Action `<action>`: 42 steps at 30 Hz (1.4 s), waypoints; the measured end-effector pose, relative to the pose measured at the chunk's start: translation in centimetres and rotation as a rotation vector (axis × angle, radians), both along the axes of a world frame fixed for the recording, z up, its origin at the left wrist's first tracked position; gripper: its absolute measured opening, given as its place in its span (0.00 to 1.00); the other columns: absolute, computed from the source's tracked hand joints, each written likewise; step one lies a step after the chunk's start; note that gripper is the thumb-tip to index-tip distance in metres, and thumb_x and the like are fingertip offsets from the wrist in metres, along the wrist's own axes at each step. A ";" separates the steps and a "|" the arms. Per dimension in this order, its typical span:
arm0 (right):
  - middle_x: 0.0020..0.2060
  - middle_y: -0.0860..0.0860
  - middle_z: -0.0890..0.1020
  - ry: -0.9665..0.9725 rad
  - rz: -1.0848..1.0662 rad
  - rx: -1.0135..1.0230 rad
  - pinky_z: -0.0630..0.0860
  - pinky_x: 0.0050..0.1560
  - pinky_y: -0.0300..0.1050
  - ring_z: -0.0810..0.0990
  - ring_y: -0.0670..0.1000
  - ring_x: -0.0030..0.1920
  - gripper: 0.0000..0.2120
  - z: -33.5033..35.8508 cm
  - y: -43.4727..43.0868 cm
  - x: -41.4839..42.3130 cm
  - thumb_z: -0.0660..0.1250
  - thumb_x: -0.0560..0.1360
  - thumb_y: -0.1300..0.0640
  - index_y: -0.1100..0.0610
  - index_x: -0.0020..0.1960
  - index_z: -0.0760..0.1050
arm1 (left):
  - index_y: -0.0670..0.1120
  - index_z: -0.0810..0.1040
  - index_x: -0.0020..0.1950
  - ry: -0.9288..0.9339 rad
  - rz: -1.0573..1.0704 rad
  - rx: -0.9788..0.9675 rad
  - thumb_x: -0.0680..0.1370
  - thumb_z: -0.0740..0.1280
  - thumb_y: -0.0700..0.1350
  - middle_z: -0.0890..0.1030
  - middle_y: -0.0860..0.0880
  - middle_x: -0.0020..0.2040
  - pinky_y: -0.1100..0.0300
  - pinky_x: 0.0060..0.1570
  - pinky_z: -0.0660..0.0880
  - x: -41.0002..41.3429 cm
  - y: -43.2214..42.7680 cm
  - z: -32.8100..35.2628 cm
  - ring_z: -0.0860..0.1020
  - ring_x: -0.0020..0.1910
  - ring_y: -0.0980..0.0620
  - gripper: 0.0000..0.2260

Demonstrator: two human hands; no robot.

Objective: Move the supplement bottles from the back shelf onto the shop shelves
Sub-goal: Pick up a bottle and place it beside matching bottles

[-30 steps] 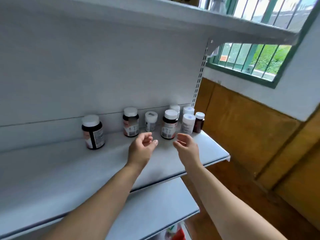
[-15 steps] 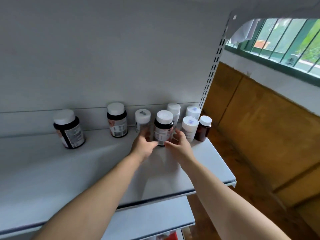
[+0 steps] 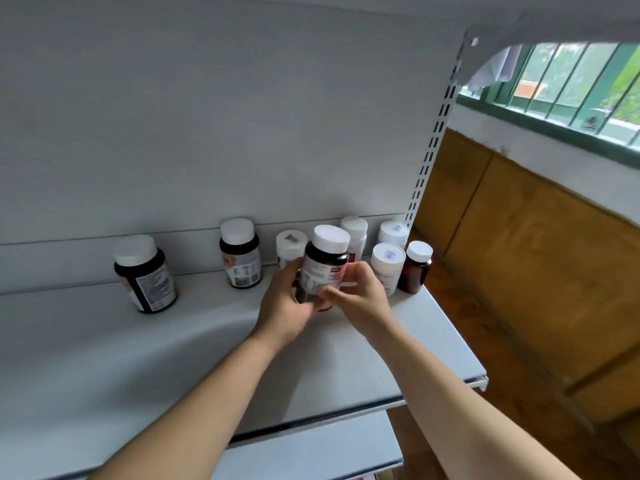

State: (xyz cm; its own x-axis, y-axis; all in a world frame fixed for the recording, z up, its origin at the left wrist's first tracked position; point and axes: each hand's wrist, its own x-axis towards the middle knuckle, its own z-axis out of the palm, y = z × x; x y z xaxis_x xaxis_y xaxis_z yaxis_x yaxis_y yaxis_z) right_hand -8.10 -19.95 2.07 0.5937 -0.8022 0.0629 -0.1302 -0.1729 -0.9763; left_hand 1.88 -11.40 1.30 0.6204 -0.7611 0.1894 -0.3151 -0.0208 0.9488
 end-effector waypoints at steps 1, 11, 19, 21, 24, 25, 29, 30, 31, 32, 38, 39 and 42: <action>0.41 0.48 0.81 -0.018 0.034 0.006 0.79 0.45 0.45 0.81 0.48 0.41 0.13 0.5 0.1 -0.3 0.75 0.66 0.59 0.50 0.43 0.71 | 0.61 0.75 0.51 0.014 0.004 -0.020 0.65 0.76 0.42 0.81 0.55 0.49 0.61 0.49 0.76 0.1 0.6 0.3 0.79 0.47 0.59 0.21; 0.59 0.60 0.77 -0.291 0.559 0.386 0.71 0.62 0.59 0.75 0.59 0.58 0.29 2.4 0.7 -2.5 0.70 0.69 0.46 0.61 0.64 0.71 | 0.39 0.69 0.65 0.497 -0.356 -0.123 0.70 0.69 0.44 0.77 0.39 0.61 0.43 0.61 0.73 0.6 4.9 2.3 0.75 0.61 0.38 0.25; 0.56 0.58 0.81 -0.295 0.170 0.145 0.75 0.60 0.59 0.79 0.56 0.54 0.22 3.2 4.3 -2.2 0.71 0.66 0.56 0.55 0.59 0.73 | 0.55 0.69 0.67 0.321 -0.217 -0.015 0.80 0.56 0.50 0.76 0.52 0.63 0.51 0.64 0.70 -1.5 6.3 3.1 0.73 0.64 0.54 0.15; 0.53 0.53 0.82 -0.258 0.071 0.055 0.77 0.58 0.56 0.80 0.54 0.53 0.20 3.4 5.4 -2.1 0.74 0.66 0.57 0.52 0.56 0.75 | 0.57 0.70 0.65 0.364 -0.179 -0.056 0.77 0.57 0.54 0.76 0.51 0.64 0.48 0.62 0.72 -2.0 6.5 3.0 0.73 0.65 0.51 0.16; 0.50 0.50 0.81 -0.223 0.002 -0.001 0.77 0.54 0.47 0.79 0.47 0.49 0.17 3.6 6.6 -2.1 0.74 0.67 0.59 0.49 0.54 0.74 | 0.60 0.78 0.55 0.433 -0.185 -0.112 0.74 0.58 0.57 0.79 0.46 0.59 0.44 0.60 0.71 -2.4 6.8 2.9 0.74 0.62 0.42 0.14; 0.50 0.51 0.81 -0.243 0.023 0.041 0.77 0.53 0.47 0.79 0.47 0.48 0.17 3.7 6.8 -2.2 0.74 0.67 0.58 0.51 0.54 0.75 | 0.60 0.79 0.53 0.453 -0.182 -0.135 0.75 0.58 0.57 0.81 0.47 0.56 0.43 0.61 0.71 -2.5 7.0 2.9 0.75 0.61 0.42 0.12; 0.49 0.56 0.81 -0.346 0.225 0.358 0.75 0.49 0.49 0.79 0.53 0.49 0.14 4.6 6.0 -2.8 0.64 0.75 0.58 0.58 0.60 0.74 | 0.55 0.76 0.57 0.460 -0.155 -0.190 0.73 0.61 0.61 0.82 0.50 0.57 0.49 0.57 0.73 -2.0 7.5 3.1 0.78 0.58 0.48 0.17; 0.49 0.55 0.81 -0.332 0.265 0.381 0.76 0.50 0.49 0.79 0.53 0.50 0.15 4.6 5.9 -2.9 0.63 0.75 0.58 0.58 0.61 0.74 | 0.51 0.74 0.60 0.439 -0.147 -0.194 0.71 0.62 0.63 0.81 0.49 0.58 0.51 0.55 0.74 -2.0 7.5 3.2 0.79 0.57 0.48 0.23; 0.49 0.54 0.82 -0.323 0.288 0.390 0.76 0.51 0.49 0.80 0.54 0.51 0.16 4.5 5.8 -2.9 0.64 0.75 0.56 0.58 0.62 0.73 | 0.48 0.72 0.61 0.427 -0.132 -0.195 0.70 0.63 0.63 0.80 0.46 0.59 0.51 0.55 0.75 -2.2 7.5 3.4 0.79 0.57 0.47 0.26; 0.50 0.55 0.82 -0.326 0.297 0.394 0.77 0.52 0.51 0.80 0.54 0.51 0.18 4.4 5.8 -2.9 0.66 0.73 0.55 0.58 0.62 0.73 | 0.46 0.71 0.61 0.421 -0.113 -0.199 0.72 0.63 0.63 0.80 0.44 0.58 0.48 0.56 0.74 -2.4 7.5 3.6 0.79 0.56 0.45 0.26; 0.49 0.58 0.82 -0.353 0.148 0.168 0.76 0.50 0.49 0.79 0.51 0.49 0.22 4.5 6.8 -2.5 0.72 0.63 0.54 0.54 0.56 0.75 | 0.59 0.75 0.59 0.337 -0.148 -0.135 0.70 0.64 0.63 0.80 0.54 0.59 0.44 0.61 0.72 -2.6 7.9 3.9 0.77 0.61 0.51 0.19; 0.50 0.58 0.82 -0.337 0.143 0.128 0.76 0.48 0.47 0.78 0.51 0.49 0.22 4.5 7.0 -2.4 0.72 0.62 0.54 0.53 0.56 0.75 | 0.58 0.74 0.62 0.326 -0.167 -0.133 0.69 0.65 0.62 0.79 0.53 0.60 0.44 0.61 0.72 -2.5 8.0 3.8 0.76 0.61 0.49 0.23; 0.48 0.57 0.81 -0.374 0.235 0.209 0.75 0.46 0.45 0.78 0.51 0.47 0.20 4.7 7.3 -2.4 0.69 0.65 0.54 0.55 0.56 0.75 | 0.52 0.76 0.61 0.408 -0.196 -0.235 0.67 0.70 0.59 0.81 0.51 0.59 0.51 0.56 0.77 -2.2 8.8 3.7 0.78 0.58 0.51 0.24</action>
